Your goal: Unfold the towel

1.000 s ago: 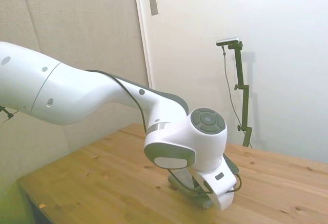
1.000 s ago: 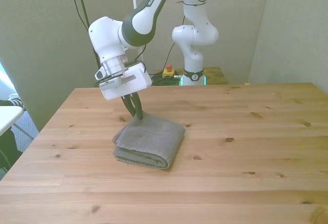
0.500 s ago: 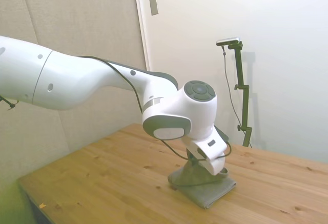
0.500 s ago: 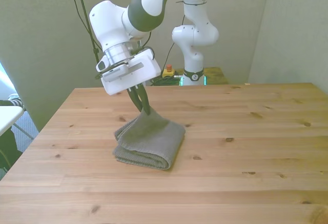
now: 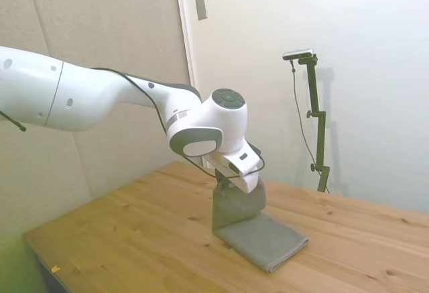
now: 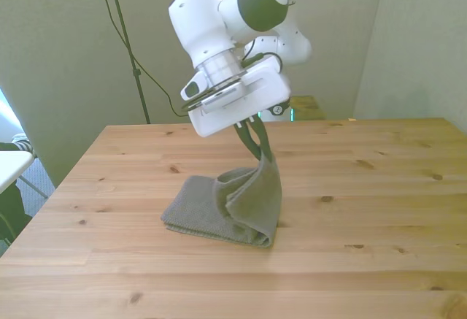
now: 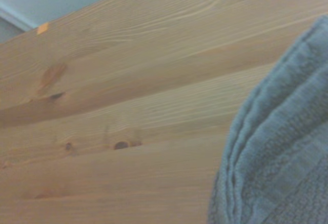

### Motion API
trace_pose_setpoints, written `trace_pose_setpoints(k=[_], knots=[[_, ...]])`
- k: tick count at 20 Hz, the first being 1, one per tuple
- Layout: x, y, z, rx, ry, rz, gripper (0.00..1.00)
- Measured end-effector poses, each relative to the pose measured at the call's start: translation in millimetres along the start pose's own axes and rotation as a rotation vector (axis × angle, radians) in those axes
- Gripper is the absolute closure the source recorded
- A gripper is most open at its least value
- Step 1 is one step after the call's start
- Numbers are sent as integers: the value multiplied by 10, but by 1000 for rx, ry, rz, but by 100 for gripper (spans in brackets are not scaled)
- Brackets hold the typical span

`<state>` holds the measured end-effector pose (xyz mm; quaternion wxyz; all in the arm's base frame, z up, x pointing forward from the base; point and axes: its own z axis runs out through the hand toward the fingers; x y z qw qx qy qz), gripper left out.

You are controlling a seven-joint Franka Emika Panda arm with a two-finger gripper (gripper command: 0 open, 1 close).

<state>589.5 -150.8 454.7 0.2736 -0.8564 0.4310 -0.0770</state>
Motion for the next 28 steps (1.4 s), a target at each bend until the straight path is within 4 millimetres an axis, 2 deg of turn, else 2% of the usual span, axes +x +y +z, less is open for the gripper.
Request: trace_pose_setpoints(k=[2,4,6,8,11,20,24,26,28], knots=[[-226,-160,143,-25,-27,-74,0],[-486,-218,327,-65,-66,-171,0],[-687,-175,496,-106,-121,-254,0],[-780,-86,595,-142,-176,-309,0],[-789,-4,638,-153,-201,-332,0],[-729,49,604,-152,-200,-334,0],[-588,31,500,-224,-69,-211,0],[-637,-33,502,-249,0,-140,0],[-796,-32,455,-279,57,-72,0]])
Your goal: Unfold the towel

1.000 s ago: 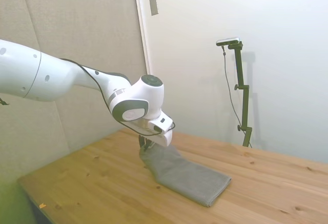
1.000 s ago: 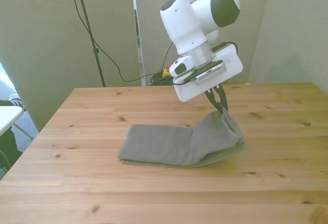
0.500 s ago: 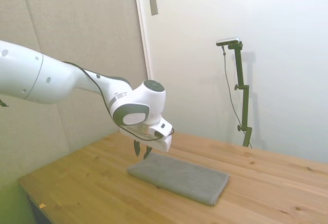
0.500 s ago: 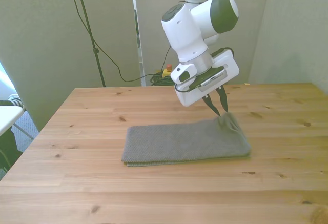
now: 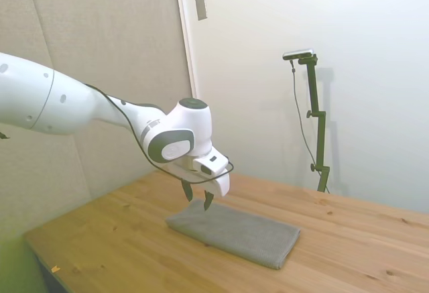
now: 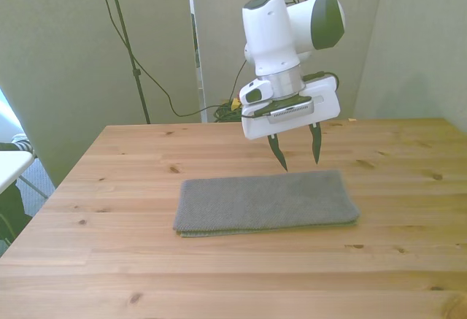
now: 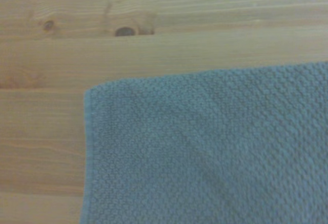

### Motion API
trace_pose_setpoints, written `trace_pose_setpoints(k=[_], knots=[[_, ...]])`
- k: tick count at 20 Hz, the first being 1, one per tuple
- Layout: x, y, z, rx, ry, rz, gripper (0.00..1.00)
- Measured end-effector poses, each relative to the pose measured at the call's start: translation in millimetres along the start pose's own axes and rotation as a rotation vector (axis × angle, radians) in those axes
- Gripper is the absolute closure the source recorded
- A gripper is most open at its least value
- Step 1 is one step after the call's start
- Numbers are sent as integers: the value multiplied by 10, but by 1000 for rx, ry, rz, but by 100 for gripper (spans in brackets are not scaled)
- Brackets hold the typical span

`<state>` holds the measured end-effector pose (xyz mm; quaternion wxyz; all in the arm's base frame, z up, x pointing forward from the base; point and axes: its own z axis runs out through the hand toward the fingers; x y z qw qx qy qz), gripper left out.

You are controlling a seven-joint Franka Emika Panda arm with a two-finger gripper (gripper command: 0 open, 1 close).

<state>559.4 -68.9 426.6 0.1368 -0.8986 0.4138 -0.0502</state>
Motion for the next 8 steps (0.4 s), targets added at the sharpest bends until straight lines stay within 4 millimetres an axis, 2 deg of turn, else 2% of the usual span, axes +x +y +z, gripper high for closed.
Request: trace_pose_setpoints(k=[4,8], knots=[[-550,273,-208,-67,69,149,0],[-1413,346,-354,-83,126,209,0]])
